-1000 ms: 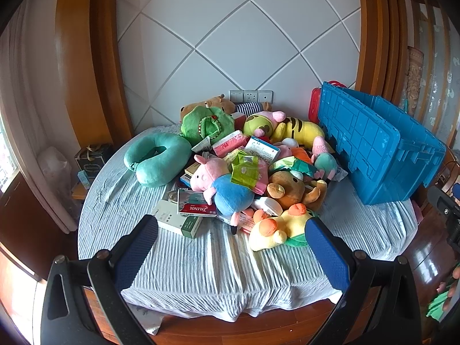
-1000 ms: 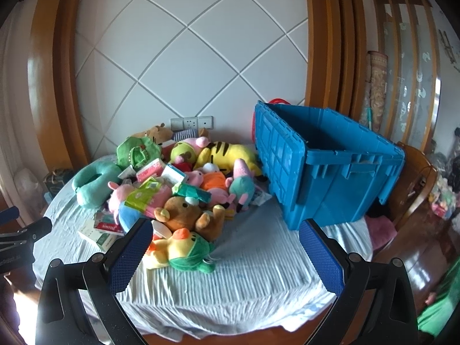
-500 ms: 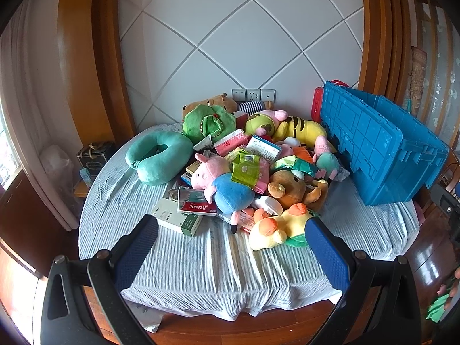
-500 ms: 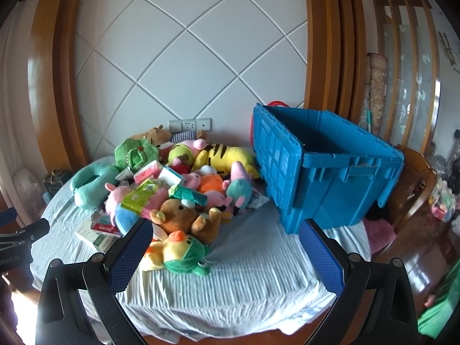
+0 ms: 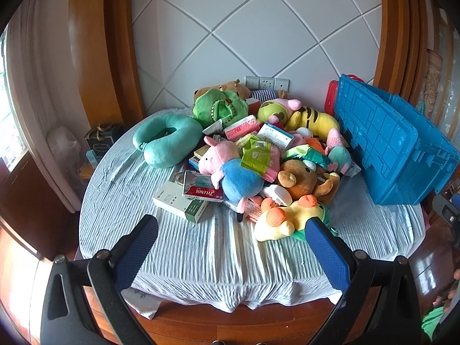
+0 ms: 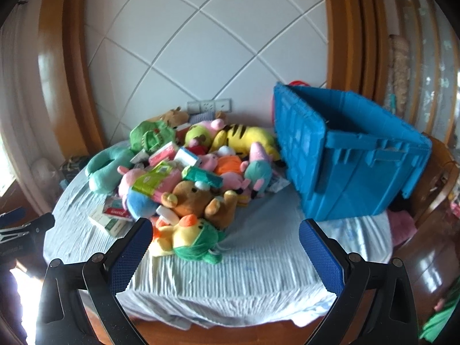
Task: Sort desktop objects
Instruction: 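Lower the right gripper onto the yellow duck plush in green frog hat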
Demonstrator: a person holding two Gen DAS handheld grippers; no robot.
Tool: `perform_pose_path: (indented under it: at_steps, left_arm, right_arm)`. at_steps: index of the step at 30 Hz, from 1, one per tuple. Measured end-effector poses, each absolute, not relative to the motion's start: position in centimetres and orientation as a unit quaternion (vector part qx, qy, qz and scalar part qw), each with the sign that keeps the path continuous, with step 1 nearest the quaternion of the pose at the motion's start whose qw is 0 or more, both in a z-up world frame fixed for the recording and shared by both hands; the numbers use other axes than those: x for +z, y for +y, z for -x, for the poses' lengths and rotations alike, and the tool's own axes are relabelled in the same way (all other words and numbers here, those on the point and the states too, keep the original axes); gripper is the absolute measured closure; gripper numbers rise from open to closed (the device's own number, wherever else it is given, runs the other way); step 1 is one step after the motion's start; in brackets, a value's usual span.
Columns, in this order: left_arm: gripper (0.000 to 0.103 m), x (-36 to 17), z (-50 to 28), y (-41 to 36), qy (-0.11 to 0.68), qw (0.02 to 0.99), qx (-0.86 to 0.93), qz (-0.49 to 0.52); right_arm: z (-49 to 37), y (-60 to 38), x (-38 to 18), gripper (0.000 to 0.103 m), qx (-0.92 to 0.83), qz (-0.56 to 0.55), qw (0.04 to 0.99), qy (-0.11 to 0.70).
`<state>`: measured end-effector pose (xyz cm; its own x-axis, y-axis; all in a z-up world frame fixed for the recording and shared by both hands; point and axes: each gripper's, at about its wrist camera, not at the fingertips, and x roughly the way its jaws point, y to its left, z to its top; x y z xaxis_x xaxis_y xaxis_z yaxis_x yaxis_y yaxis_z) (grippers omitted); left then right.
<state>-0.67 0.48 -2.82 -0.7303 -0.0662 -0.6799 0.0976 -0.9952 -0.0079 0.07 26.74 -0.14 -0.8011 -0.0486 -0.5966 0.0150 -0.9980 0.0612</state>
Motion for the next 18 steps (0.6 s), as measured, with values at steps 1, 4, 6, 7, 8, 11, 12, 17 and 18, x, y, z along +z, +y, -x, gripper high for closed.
perform_pose_path:
  at_steps: [1,4,6,7,8,11,12,17,18]
  left_arm:
    - [0.0,-3.3,0.8,0.3,0.023,0.049,-0.927,-0.37]
    - [0.0,-5.0,1.4,-0.4,0.027,0.064,-0.919,-0.388]
    - [0.0,-6.3,1.9,-0.8,0.03,0.068,-0.913,-0.4]
    - [0.0,-6.9,2.2,-1.0,0.032,0.067,-0.91,-0.408]
    - [0.0,-7.4,2.5,-1.2,0.034,0.065,-0.907,-0.414]
    - [0.0,-9.2,4.1,-1.1,0.033,0.047,-0.9,-0.432]
    - [0.0,-9.9,4.8,-0.9,0.032,0.038,-0.897,-0.438]
    - [0.0,-12.7,8.7,0.6,0.019,-0.005,-0.884,-0.466]
    - [0.0,-13.4,9.6,1.0,0.019,-0.016,-0.882,-0.472]
  right_arm:
    - [0.3,26.9,-0.7,0.0,-0.947,-0.32,0.022,-0.028]
    - [1.3,27.2,-2.3,0.0,-0.941,-0.335,0.039,-0.034]
    - [2.2,27.2,-3.6,0.0,-0.936,-0.346,0.046,-0.039]
    - [2.9,27.1,-4.3,0.0,-0.933,-0.354,0.047,-0.041]
    - [3.5,27.1,-5.1,0.0,-0.929,-0.363,0.047,-0.044]
    - [5.3,26.6,-7.1,0.0,-0.918,-0.391,0.055,-0.045]
    - [5.9,26.4,-7.8,0.0,-0.915,-0.398,0.056,-0.044]
    - [8.5,26.3,-11.0,0.0,-0.896,-0.438,0.045,-0.06]
    - [9.1,26.3,-11.6,0.0,-0.891,-0.447,0.043,-0.064]
